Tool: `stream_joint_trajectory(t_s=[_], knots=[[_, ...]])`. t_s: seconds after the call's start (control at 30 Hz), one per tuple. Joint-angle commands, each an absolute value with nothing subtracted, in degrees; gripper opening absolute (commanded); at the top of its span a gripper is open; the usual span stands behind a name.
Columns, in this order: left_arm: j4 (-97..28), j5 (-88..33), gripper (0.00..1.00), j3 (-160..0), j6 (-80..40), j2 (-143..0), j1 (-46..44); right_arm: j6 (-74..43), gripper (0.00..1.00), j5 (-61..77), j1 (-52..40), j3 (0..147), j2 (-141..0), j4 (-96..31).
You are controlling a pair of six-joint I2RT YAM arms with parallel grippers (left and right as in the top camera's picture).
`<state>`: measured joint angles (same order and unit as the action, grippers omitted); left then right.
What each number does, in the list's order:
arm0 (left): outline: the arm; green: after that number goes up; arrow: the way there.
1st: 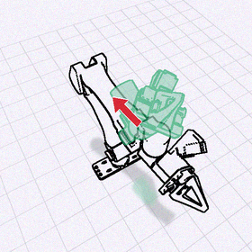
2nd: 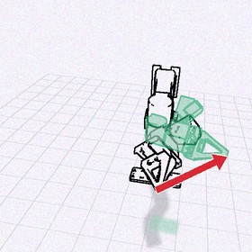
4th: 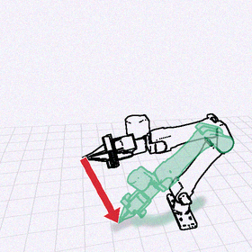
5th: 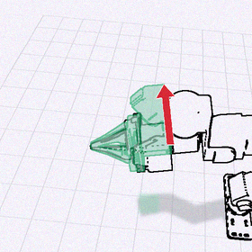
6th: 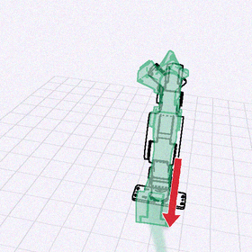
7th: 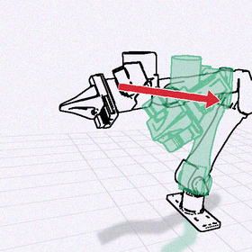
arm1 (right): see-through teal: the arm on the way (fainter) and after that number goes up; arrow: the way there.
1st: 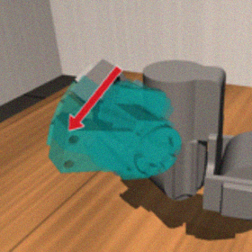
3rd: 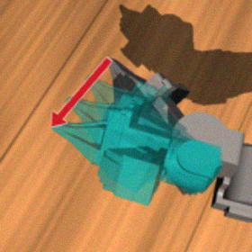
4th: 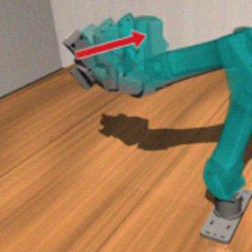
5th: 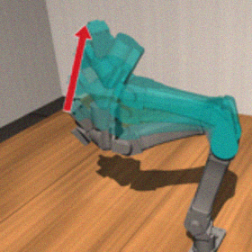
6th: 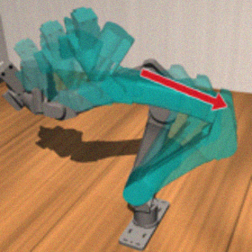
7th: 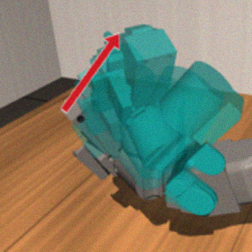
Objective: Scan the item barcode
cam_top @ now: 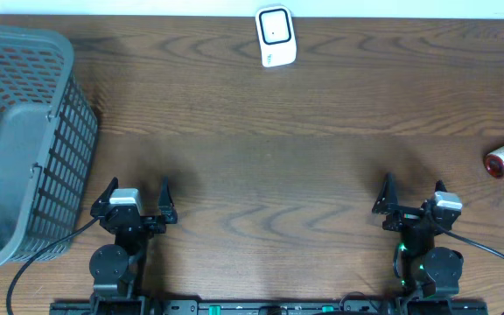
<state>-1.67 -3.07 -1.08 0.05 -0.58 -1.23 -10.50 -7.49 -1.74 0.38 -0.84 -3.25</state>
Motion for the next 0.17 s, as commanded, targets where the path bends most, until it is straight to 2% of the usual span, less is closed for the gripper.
stream_joint_trajectory(t_s=[0.0,0.13], knots=[[-3.8,-2.8,0.98,-0.2,0.8,-0.2,-1.0,-11.3,0.99,-8.1,-0.8,0.3,-0.6,-3.5],[-3.8,-2.8,0.98,-0.2,0.8,-0.2,-1.0,-11.3,0.99,-8.1,-0.8,0.3,-0.6,-3.5]])
